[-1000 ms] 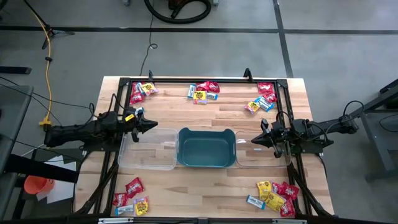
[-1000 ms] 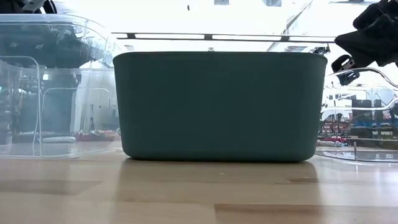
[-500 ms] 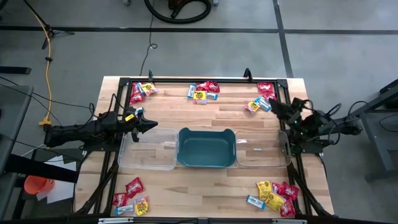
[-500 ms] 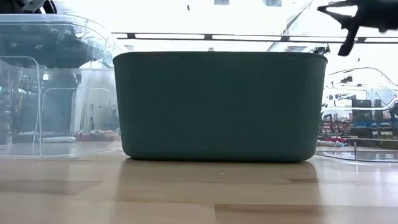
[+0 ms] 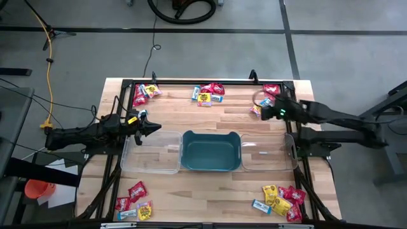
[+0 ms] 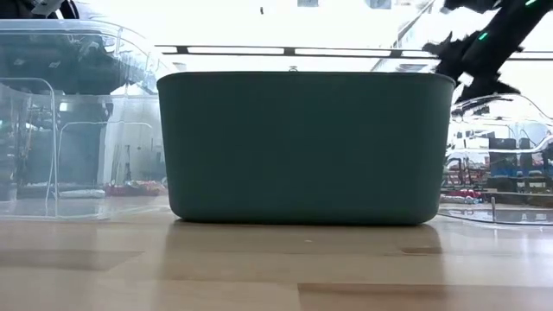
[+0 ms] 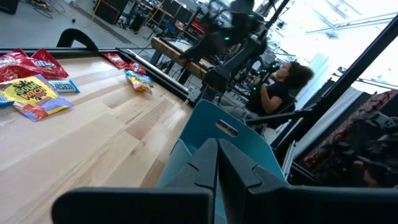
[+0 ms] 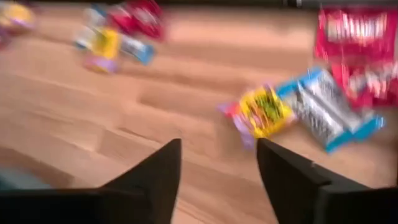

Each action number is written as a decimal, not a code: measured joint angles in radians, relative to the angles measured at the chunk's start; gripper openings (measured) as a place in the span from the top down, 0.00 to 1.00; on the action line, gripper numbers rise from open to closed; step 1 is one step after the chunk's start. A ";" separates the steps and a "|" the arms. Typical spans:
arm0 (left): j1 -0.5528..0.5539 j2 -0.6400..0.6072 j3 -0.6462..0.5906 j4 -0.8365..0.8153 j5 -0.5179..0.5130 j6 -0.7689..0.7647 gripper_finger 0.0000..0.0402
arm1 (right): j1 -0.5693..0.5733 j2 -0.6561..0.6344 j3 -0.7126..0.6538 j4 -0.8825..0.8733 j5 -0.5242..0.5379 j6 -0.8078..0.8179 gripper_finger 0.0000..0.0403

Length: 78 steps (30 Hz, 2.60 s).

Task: Sort candy
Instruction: Put the yellow candy into the right transparent bin

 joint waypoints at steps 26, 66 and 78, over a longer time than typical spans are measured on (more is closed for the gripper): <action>0.000 0.000 0.000 0.000 0.000 0.000 1.00 | -0.368 0.697 0.002 0.311 -0.240 0.008 0.48; 0.000 0.000 0.000 0.000 0.000 0.000 1.00 | 0.529 0.204 0.077 -0.058 -0.638 0.008 0.55; 0.000 0.000 0.000 0.000 0.000 0.000 1.00 | 0.367 0.269 0.212 0.294 -0.599 -0.160 0.34</action>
